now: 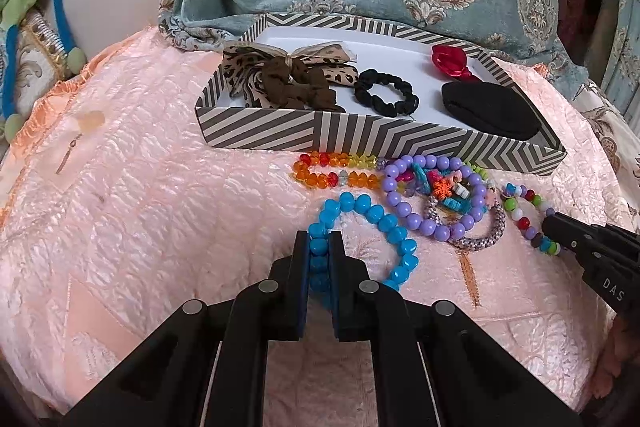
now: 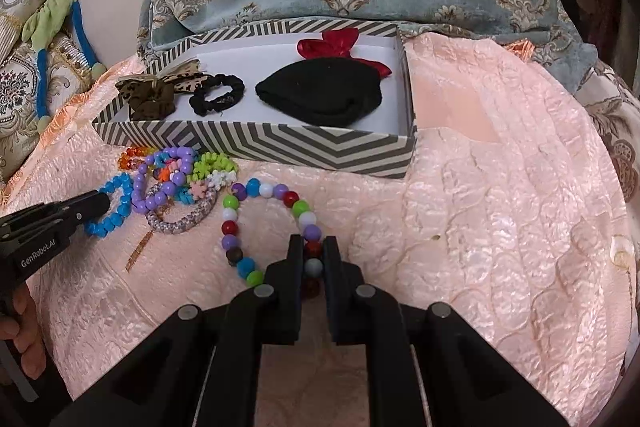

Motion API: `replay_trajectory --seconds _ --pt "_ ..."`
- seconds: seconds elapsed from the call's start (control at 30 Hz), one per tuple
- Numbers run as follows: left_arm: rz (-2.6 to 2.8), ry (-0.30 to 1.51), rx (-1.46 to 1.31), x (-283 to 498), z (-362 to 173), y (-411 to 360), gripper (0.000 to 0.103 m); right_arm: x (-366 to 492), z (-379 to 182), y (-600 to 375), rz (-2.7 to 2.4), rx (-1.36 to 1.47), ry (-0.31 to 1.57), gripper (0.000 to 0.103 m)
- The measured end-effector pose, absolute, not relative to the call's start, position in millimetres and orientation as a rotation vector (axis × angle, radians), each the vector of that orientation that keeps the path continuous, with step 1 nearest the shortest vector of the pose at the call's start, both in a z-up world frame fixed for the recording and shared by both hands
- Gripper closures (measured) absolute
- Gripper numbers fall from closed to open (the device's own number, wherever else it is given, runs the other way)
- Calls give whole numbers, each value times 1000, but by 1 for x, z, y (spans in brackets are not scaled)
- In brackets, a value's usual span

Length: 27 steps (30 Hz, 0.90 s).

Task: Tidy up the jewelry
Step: 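Grasp the blue beaded bracelet with the left tool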

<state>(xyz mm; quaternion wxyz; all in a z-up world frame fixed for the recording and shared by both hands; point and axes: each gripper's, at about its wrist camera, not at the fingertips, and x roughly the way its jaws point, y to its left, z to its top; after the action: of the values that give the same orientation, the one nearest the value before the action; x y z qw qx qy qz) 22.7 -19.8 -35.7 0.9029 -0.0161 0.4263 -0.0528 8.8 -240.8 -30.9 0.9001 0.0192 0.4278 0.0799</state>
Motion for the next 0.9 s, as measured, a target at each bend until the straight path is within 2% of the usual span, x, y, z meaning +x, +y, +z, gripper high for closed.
replay_trajectory --seconds 0.9 --pt "-101 896 -2 23 -37 -24 103 9 -30 -233 140 -14 886 94"
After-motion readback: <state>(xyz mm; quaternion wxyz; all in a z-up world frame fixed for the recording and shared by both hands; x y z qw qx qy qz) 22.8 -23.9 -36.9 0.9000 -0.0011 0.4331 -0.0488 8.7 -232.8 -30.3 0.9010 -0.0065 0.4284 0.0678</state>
